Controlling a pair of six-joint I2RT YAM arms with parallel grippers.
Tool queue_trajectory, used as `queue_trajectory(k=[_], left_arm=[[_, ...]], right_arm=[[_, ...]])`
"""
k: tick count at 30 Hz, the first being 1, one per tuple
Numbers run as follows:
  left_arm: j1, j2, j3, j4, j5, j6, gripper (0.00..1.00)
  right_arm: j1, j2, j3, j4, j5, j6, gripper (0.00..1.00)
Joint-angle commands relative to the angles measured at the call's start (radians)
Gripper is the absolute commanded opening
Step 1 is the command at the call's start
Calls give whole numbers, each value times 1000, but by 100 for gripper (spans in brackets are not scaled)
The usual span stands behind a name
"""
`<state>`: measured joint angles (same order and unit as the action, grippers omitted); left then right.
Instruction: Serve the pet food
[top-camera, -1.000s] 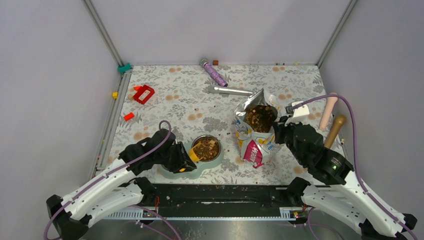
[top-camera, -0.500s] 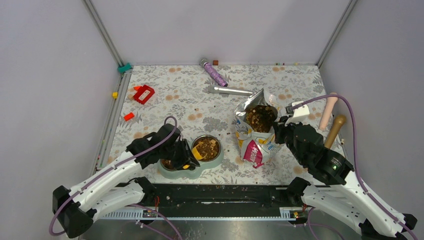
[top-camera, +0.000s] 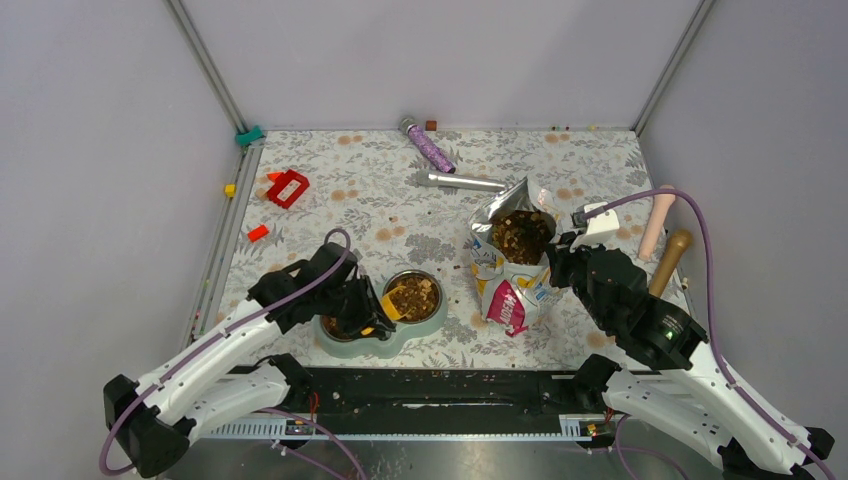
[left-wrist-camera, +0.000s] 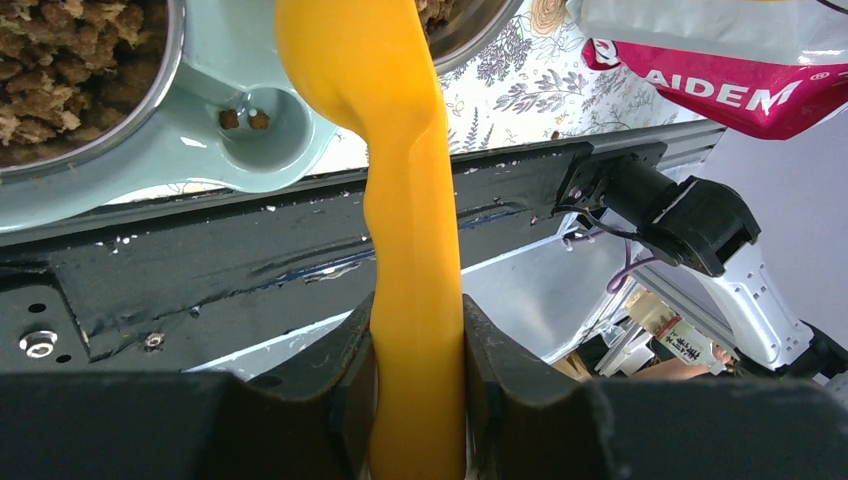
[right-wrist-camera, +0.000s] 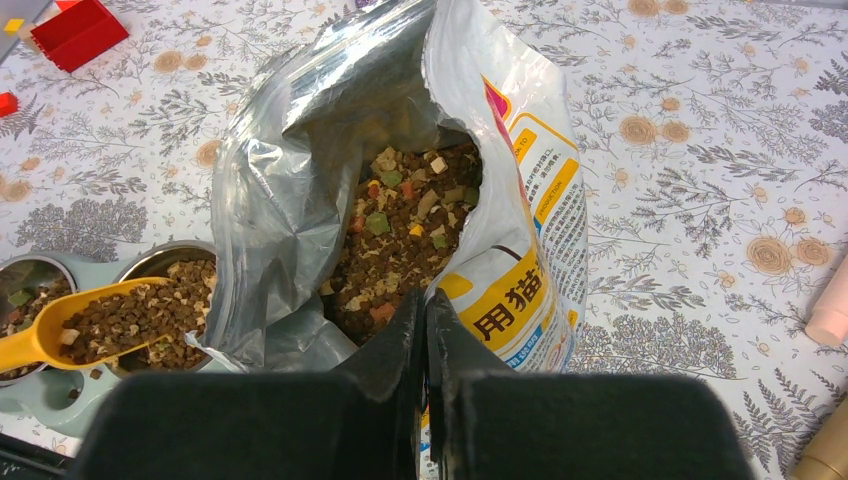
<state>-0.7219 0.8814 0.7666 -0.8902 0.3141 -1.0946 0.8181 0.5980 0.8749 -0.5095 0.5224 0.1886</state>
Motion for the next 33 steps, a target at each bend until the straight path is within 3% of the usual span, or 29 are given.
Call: queue_trajectory(k=[1, 33], left_arm=[[17, -17, 60, -52, 30, 26, 0], [33, 159, 168, -50, 103, 146, 0]], right_arm=[[9, -7, 12, 119, 17, -15, 0], [9, -10, 9, 119, 31, -12, 0]])
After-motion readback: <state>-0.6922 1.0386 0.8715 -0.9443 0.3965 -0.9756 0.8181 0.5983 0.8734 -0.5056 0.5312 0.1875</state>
